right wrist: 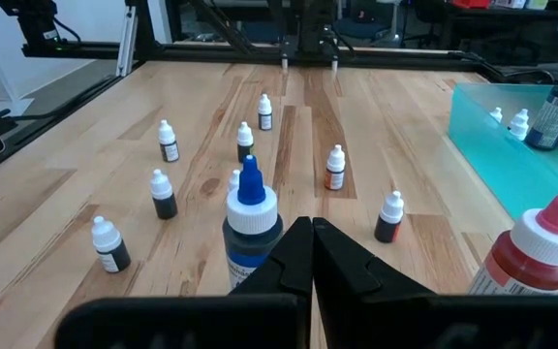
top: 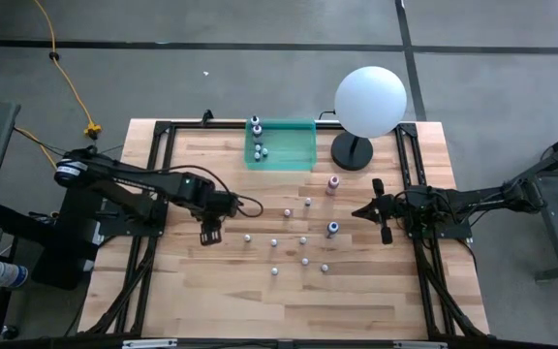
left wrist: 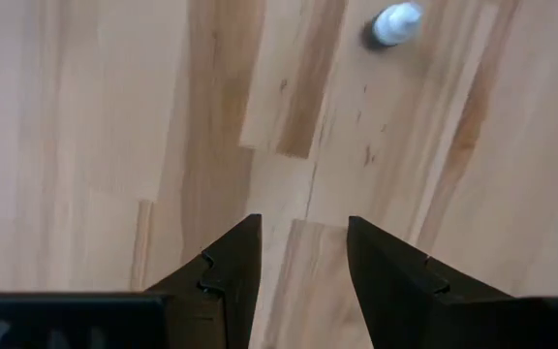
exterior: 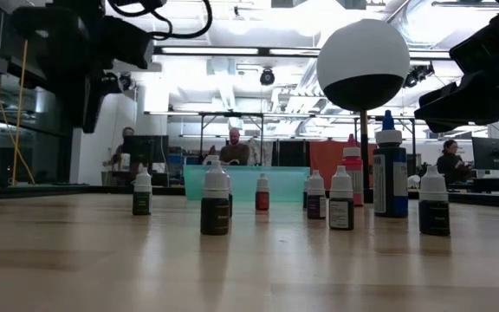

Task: Pick & Place food coloring
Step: Put the small black food coloring bottle into the bin

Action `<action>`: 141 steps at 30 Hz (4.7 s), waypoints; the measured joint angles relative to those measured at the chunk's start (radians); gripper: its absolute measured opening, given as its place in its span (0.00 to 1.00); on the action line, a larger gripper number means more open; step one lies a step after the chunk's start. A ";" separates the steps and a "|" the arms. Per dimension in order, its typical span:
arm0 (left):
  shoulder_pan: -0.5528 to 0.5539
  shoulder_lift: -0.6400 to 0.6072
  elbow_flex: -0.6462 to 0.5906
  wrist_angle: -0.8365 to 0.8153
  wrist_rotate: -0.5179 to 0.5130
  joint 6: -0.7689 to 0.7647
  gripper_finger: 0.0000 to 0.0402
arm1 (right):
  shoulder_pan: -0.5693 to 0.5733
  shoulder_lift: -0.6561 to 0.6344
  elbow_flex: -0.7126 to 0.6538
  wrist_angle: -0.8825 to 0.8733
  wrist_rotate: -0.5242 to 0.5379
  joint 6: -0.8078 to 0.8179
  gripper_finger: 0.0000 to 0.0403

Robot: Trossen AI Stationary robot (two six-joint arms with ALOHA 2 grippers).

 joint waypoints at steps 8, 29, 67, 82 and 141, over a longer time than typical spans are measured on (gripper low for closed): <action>-0.011 0.000 -0.067 0.097 -0.063 0.083 0.37 | 0.000 0.000 0.000 0.000 0.000 0.000 0.00; -0.052 0.200 -0.018 0.379 0.038 0.284 0.51 | 0.000 0.000 0.000 0.002 0.000 0.000 0.00; -0.051 0.343 0.072 0.374 0.034 0.332 0.30 | 0.000 0.000 0.000 0.005 0.000 0.000 0.00; -0.051 0.364 0.072 0.380 0.052 0.329 0.28 | 0.000 0.000 0.000 0.006 0.000 0.000 0.00; 0.348 0.369 0.704 -0.117 -0.097 -0.351 0.09 | 0.000 0.000 0.000 0.005 0.000 0.000 0.00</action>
